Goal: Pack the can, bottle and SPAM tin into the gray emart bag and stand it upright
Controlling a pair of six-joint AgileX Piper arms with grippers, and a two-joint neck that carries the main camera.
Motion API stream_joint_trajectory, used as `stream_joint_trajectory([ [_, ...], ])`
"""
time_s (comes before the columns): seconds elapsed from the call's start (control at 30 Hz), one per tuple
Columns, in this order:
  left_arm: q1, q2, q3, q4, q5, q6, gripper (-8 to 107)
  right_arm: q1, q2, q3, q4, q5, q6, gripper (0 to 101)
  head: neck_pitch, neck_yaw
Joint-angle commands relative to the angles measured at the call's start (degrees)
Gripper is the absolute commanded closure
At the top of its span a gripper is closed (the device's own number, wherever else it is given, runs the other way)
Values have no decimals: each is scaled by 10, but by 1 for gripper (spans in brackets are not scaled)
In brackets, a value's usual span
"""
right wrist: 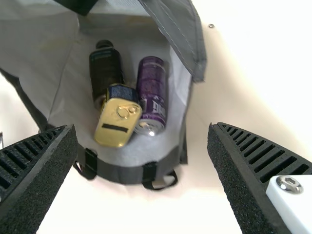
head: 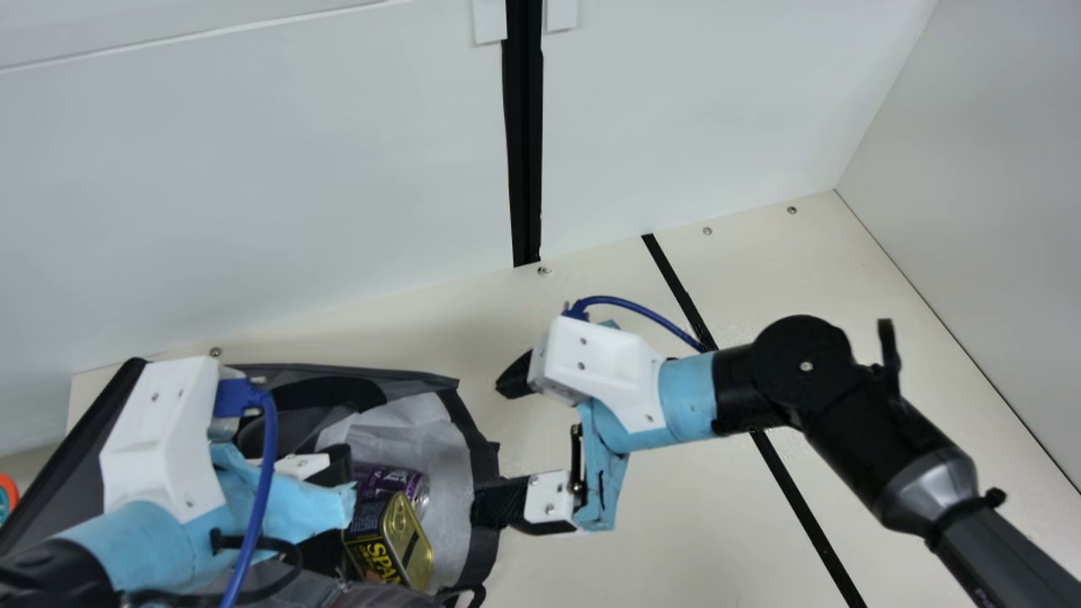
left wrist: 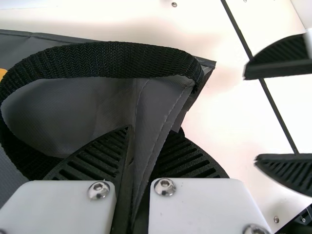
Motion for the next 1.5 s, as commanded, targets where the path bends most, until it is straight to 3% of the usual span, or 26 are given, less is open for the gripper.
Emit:
stream_joint_trajectory([
  [0.0,0,0,0,0,0,0,107,-18,-6,0,-1,9,-4,6,-13,0],
  [0.23,0,0,0,0,0,0,107,-66,-28,1,-10,31,-13,6,-13,0],
  [0.5,0,0,0,0,0,0,107,-107,-55,1,-25,32,1,6,-13,0],
  [1.2,0,0,0,0,0,0,107,-185,-146,-13,-116,-12,132,6,-13,0],
  [1.47,0,0,0,0,0,0,107,-217,-174,-21,-175,-34,190,6,-13,0],
])
